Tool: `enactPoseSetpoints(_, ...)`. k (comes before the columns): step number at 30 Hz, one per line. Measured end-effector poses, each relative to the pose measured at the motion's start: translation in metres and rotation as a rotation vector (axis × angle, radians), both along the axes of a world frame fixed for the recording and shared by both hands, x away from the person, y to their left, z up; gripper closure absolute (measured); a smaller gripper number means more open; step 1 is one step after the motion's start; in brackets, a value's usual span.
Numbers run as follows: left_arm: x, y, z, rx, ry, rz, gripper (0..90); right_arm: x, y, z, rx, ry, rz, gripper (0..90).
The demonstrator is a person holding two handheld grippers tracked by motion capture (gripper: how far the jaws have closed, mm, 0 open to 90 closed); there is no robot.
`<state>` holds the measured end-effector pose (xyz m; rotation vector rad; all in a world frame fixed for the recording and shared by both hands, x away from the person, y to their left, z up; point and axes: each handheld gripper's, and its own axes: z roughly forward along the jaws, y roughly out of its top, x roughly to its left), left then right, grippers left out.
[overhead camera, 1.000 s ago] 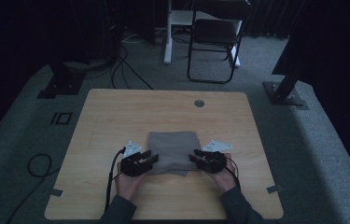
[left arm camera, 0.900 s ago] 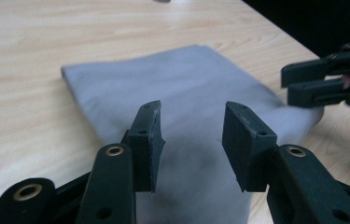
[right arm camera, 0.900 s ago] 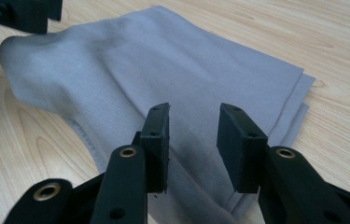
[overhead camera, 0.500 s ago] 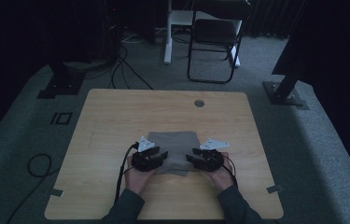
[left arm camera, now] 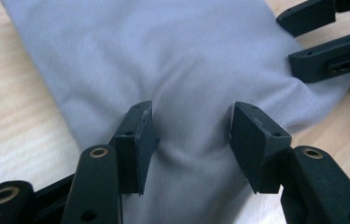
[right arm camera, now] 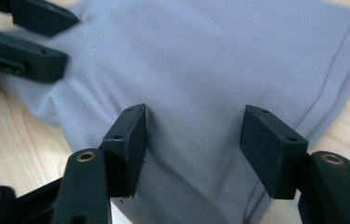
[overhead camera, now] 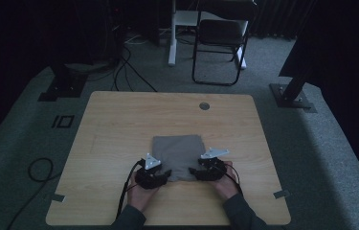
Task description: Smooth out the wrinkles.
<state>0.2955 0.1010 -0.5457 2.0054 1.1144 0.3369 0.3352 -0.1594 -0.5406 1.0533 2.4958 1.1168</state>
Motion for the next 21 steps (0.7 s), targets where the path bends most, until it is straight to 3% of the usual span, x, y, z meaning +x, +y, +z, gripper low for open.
enactPoseSetpoints(6,-0.011,0.005,-0.005,0.029,0.004,-0.009,49.6,-0.006,-0.007,-0.005,-0.019,0.022,0.018,40.8)
enactPoseSetpoints(12,-0.018,0.009,-0.005,0.062,0.002,-0.009,49.6,-0.015,-0.008,-0.006,-0.096,-0.032,0.042,41.7)
enactPoseSetpoints(18,-0.027,0.024,-0.002,0.044,-0.006,0.02,48.7,-0.014,-0.009,-0.007,-0.089,-0.035,0.039,42.1)
enactPoseSetpoints(21,-0.028,0.035,0.002,0.056,-0.013,0.069,47.7,-0.014,-0.009,-0.007,-0.089,-0.038,0.034,42.6)
